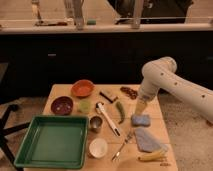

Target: Place eraser in red bowl

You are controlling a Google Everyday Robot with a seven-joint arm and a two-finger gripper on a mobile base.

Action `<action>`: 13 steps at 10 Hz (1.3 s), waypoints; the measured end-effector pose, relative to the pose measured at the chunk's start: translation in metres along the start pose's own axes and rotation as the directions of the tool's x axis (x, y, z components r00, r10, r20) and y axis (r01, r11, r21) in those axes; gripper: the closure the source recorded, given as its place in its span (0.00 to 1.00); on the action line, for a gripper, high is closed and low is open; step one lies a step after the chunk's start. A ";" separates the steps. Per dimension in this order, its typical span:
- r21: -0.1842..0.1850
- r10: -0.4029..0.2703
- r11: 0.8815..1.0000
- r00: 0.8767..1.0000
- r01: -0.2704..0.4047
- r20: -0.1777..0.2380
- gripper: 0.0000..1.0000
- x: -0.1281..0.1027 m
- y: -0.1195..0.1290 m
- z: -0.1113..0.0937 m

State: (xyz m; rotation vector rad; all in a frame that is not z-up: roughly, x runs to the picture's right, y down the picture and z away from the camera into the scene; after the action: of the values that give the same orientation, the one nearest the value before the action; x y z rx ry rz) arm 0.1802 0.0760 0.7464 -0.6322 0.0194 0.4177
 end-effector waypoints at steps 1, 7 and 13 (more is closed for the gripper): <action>-0.005 0.000 1.000 1.000 0.000 0.004 0.20 -0.004 -0.001 0.001; -0.009 0.030 1.000 0.999 -0.030 0.024 0.20 -0.002 -0.002 0.004; 0.022 0.071 0.997 0.997 -0.072 0.036 0.20 -0.056 0.001 0.025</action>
State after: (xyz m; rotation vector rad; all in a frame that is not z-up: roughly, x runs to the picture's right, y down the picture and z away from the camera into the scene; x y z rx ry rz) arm 0.1258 0.0704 0.7739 -0.6022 0.0130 0.4970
